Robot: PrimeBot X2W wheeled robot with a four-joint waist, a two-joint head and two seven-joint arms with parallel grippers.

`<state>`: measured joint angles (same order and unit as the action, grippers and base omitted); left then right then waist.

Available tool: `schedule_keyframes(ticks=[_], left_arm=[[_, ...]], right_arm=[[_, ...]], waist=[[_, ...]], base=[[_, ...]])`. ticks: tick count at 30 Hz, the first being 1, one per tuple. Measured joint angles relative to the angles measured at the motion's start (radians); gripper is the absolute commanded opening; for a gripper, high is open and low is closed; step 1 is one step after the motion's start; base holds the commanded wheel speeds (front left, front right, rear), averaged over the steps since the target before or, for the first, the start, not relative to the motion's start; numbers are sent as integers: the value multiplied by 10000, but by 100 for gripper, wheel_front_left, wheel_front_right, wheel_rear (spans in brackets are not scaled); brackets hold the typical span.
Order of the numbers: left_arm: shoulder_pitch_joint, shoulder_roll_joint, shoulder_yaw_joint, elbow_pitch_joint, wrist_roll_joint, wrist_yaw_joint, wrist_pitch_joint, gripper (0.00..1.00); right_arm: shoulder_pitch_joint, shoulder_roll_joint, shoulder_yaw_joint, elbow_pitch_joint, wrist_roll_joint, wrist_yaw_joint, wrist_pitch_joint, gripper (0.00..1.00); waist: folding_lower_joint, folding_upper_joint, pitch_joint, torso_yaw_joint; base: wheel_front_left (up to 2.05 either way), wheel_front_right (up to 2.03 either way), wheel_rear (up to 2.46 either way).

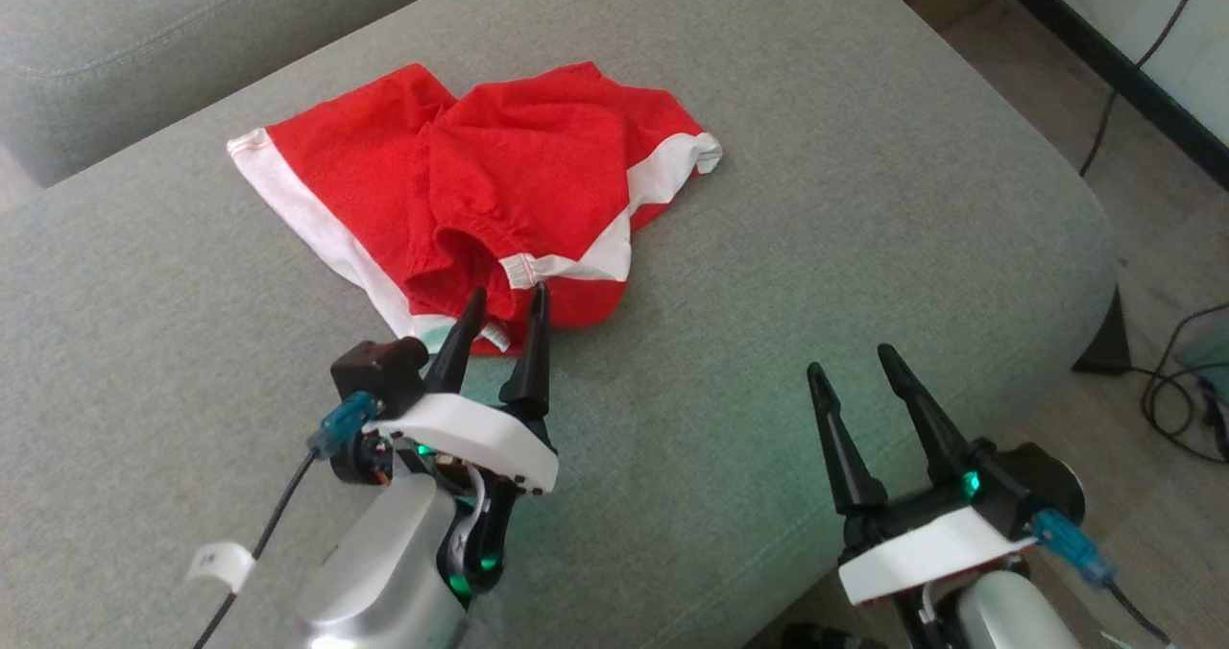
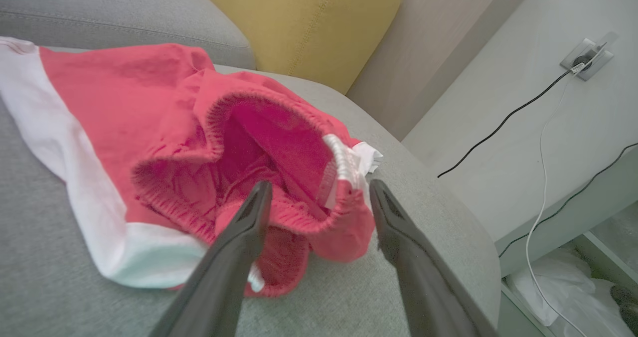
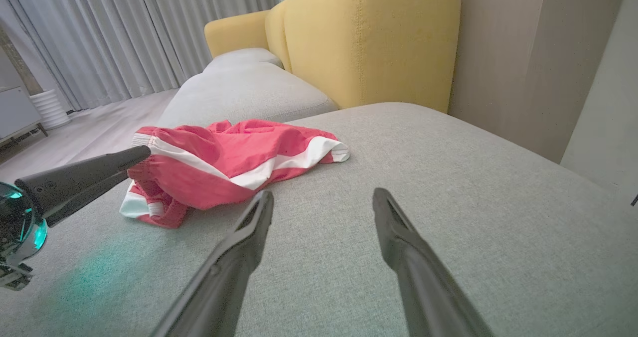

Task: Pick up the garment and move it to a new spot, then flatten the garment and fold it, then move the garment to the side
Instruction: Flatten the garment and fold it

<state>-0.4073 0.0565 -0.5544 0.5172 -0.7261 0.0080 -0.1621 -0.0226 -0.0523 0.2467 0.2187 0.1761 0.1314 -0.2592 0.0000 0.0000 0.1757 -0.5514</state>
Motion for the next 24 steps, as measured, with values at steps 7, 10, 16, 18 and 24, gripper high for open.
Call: schedule_keyframes(ticks=[7,10,16,18,24], left_arm=[[-244,4,15,65,-67,-178,-29,32],[-356,2,44,54,-157,-186,-153,0],[-375,-10,-35,-58,-249,-525,-399,0],[-354,-13,-29,-249,-253,-535,-525,0],[362,205,125,-1043,-240,-477,-698,0]], right_arm=[[-121,4,8,33,2,0,0,100],[-121,6,4,56,2,0,0,100],[-101,12,-140,102,2,0,0,100],[-81,12,-157,102,0,0,0,100],[-79,4,-171,94,0,0,0,100]], waist=[[0,0,61,-51],[0,0,55,-50],[0,0,-35,227],[0,0,-66,436],[0,0,-158,1338]], base=[[0,0,0],[0,0,0],[0,0,0],[0,0,0],[0,0,0]])
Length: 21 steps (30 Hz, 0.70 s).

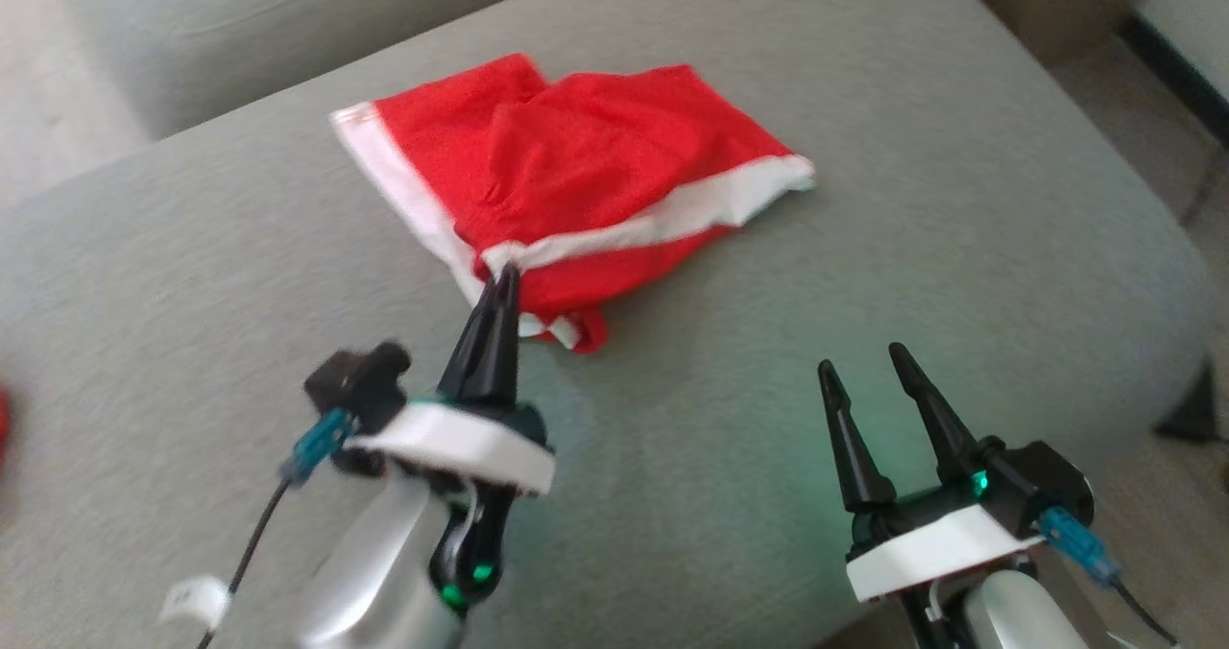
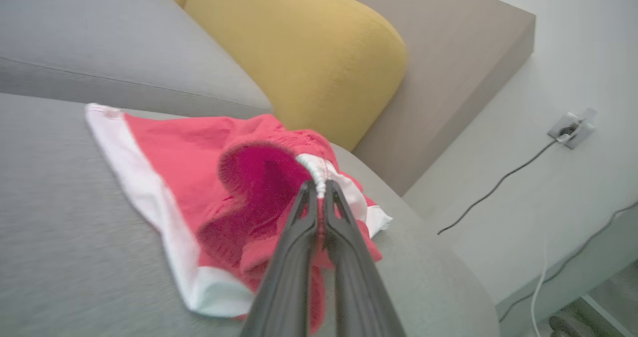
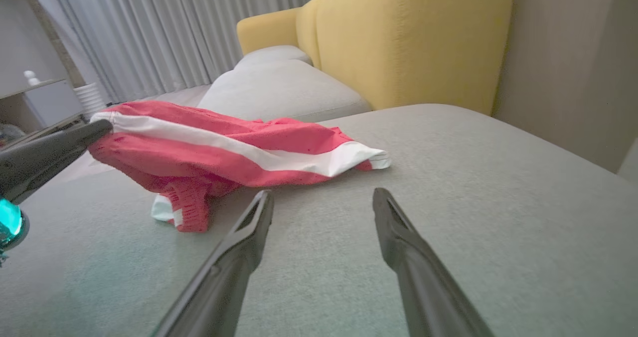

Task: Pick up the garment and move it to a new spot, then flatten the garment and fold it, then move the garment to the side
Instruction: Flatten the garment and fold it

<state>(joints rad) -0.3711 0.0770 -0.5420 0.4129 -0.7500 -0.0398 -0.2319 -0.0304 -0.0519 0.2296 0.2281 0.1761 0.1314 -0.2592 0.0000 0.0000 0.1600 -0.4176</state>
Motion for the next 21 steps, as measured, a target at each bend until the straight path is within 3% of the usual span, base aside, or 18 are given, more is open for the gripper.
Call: schedule_keyframes(ticks=[12,21], left_arm=[[1165,1225,715,-1643,52,589,-73,0],[1165,1678,1204,-2031,274,1020,-77,0]], right_arm=[[-13,-169,146,263,35,0,0,100],[-268,-268,86,1733,36,0,12,100]], waist=[[0,0,-55,2036],[0,0,294,3120]], base=[[0,0,0],[0,0,0]])
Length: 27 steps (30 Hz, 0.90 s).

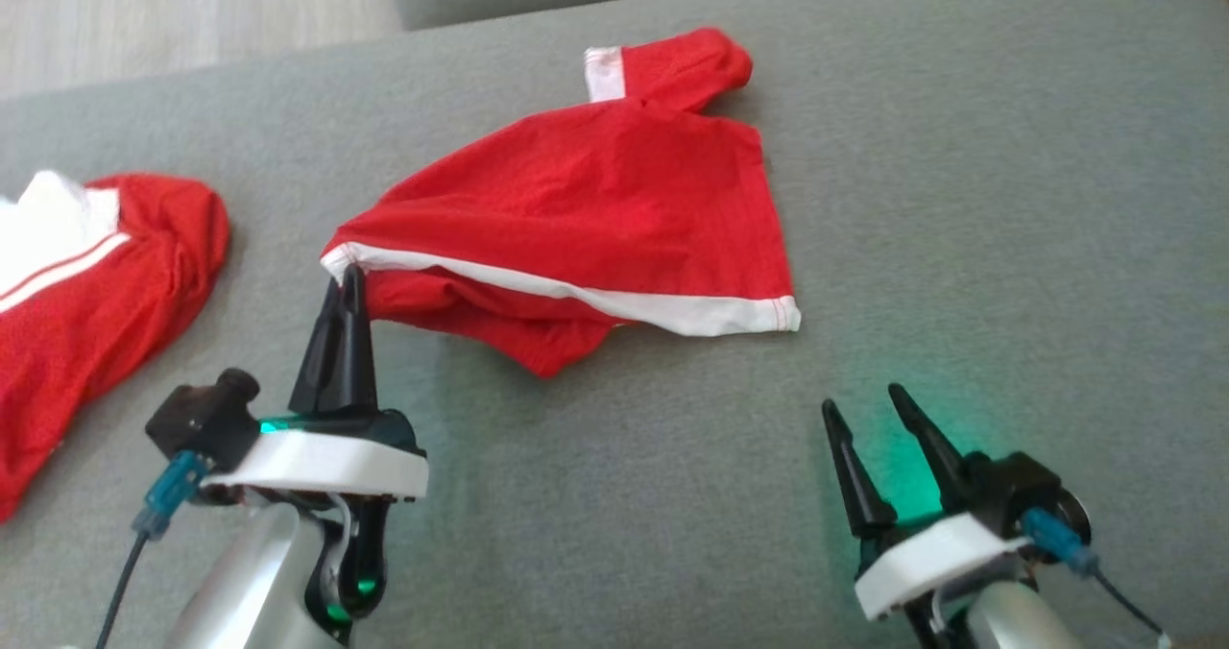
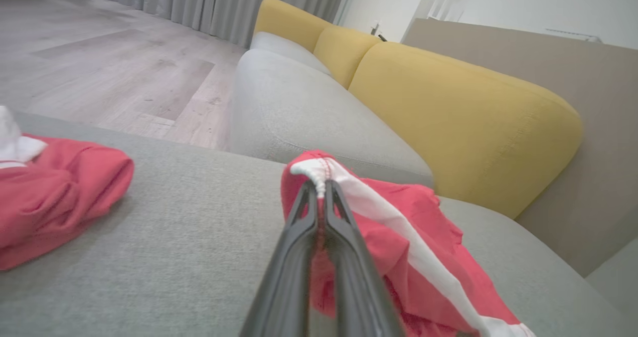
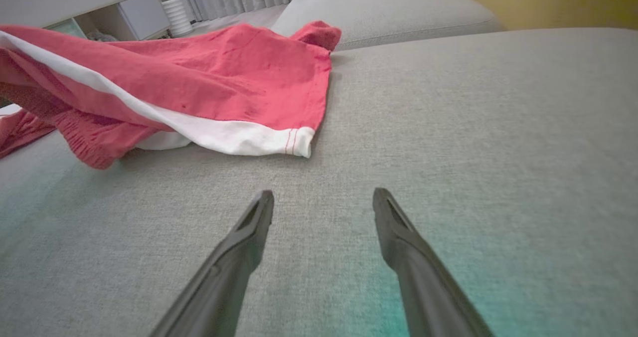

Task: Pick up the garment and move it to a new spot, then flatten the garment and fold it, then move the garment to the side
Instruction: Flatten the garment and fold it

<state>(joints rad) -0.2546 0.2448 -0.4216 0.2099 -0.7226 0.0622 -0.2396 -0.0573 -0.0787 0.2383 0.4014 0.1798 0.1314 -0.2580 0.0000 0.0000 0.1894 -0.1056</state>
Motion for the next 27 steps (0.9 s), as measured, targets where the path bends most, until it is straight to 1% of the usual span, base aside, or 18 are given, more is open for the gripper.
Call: schedule_keyframes(ticks=[7,12,14,16,18,19,20,24,26,27], left_arm=[[-58,19,15,-19,188,-6,-8,0],[-176,-40,-54,71,270,-23,-8,0],[-236,-58,-88,125,272,-102,-8,0],[-279,-81,-111,150,278,-105,-10,0],[-279,-111,-161,192,288,-109,-10,0],[-279,-121,-194,205,288,-111,-10,0],[-279,-130,-240,226,288,-113,-10,0],[-280,-153,-336,314,311,-199,-10,0],[-281,-153,-364,336,362,-199,-10,0],[-285,-153,-384,345,362,-199,-10,0]], right_arm=[[-1415,-144,272,1120,17,0,0,100],[-2327,-274,844,1948,-75,0,0,100],[-2456,-276,1018,2161,-38,0,0,96],[-2489,-278,1152,2376,4,0,0,96],[-2508,-278,1187,2529,75,0,0,92],[-2536,-284,1187,2571,81,0,0,86],[-2584,-286,1189,2600,82,0,0,83],[-2774,-286,1310,2746,140,0,0,85],[-2857,-282,1373,2811,140,0,0,77],[-2893,-282,1398,2844,140,0,0,65]], waist=[[1,0,425,354],[1,0,552,620],[1,0,549,698],[1,0,529,750],[0,0,509,791],[0,0,501,812],[1,0,494,832],[0,0,479,906],[0,0,484,939],[0,0,492,954]], base=[[0,0,0],[0,0,0],[0,0,0],[0,0,0],[0,0,0],[0,0,0],[0,0,0],[0,0,0],[0,0,0],[0,0,0]])
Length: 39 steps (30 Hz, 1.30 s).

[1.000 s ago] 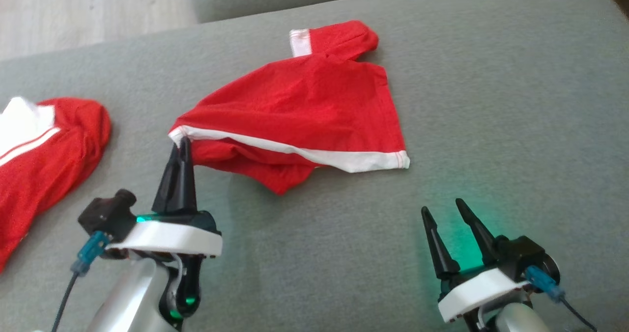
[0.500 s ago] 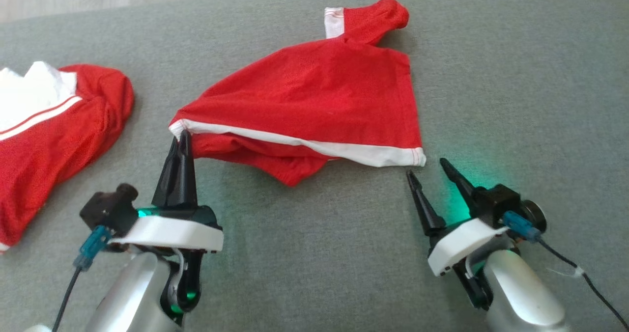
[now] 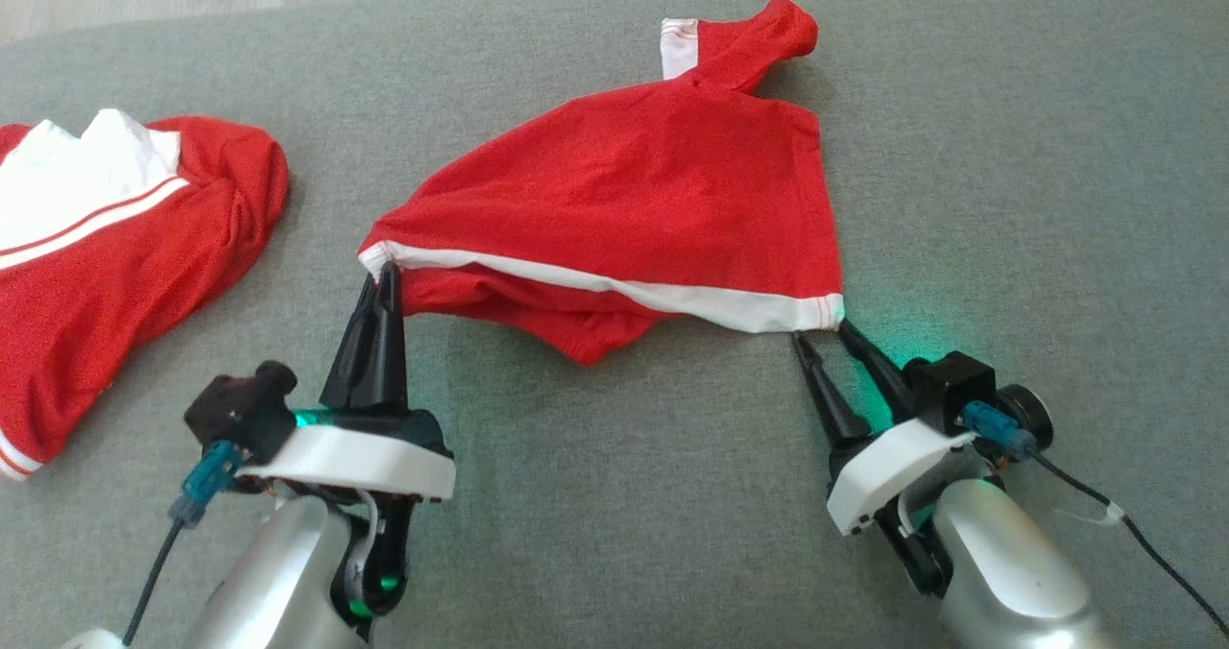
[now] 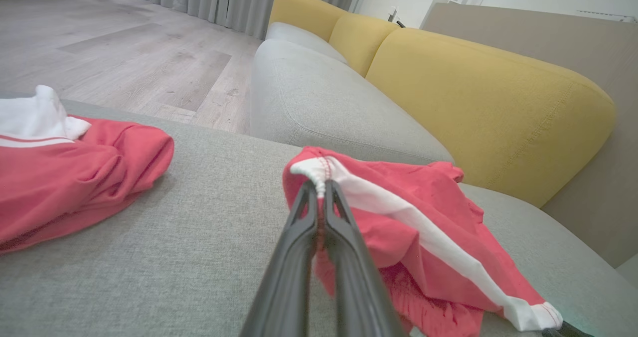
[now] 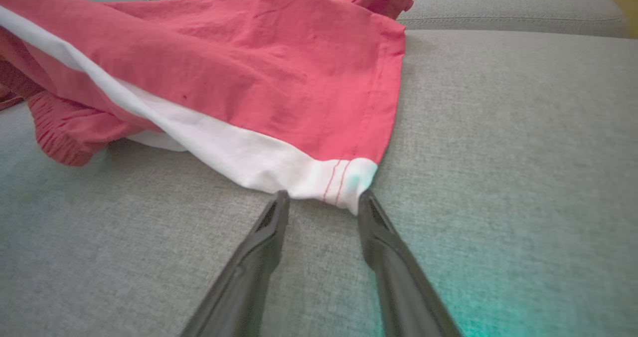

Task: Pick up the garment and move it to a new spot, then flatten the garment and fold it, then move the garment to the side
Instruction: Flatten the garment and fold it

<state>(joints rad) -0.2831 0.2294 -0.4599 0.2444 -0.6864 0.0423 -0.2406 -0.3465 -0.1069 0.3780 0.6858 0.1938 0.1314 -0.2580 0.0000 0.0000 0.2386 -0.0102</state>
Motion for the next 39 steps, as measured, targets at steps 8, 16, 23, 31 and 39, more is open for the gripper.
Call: schedule_keyframes(ticks=[8,16,23,31,39], left_arm=[[-101,-25,-96,67,2,-17,2,0],[-332,222,-27,-263,418,-86,0,0],[-1263,1152,-123,-1423,1241,-533,35,0],[-3621,2056,-196,-3313,1613,-1145,1321,0],[-6802,1791,-598,-2194,1509,-1507,2330,0]], right_arm=[[-173,-12,44,71,86,0,0,0],[-241,-132,-1016,-1258,-125,0,2,0],[-488,-454,-2888,-4138,-439,0,0,0],[-2109,-1699,-3948,-6218,-836,0,-8,0],[-4692,-2863,-3400,-4485,-721,0,-31,0]], waist=[[0,0,46,27],[0,0,-58,-215],[0,0,-504,-584],[-2,0,-971,-1074],[0,0,-262,-1320]], base=[[0,0,0],[0,0,0],[0,0,0],[0,0,0],[0,0,0]])
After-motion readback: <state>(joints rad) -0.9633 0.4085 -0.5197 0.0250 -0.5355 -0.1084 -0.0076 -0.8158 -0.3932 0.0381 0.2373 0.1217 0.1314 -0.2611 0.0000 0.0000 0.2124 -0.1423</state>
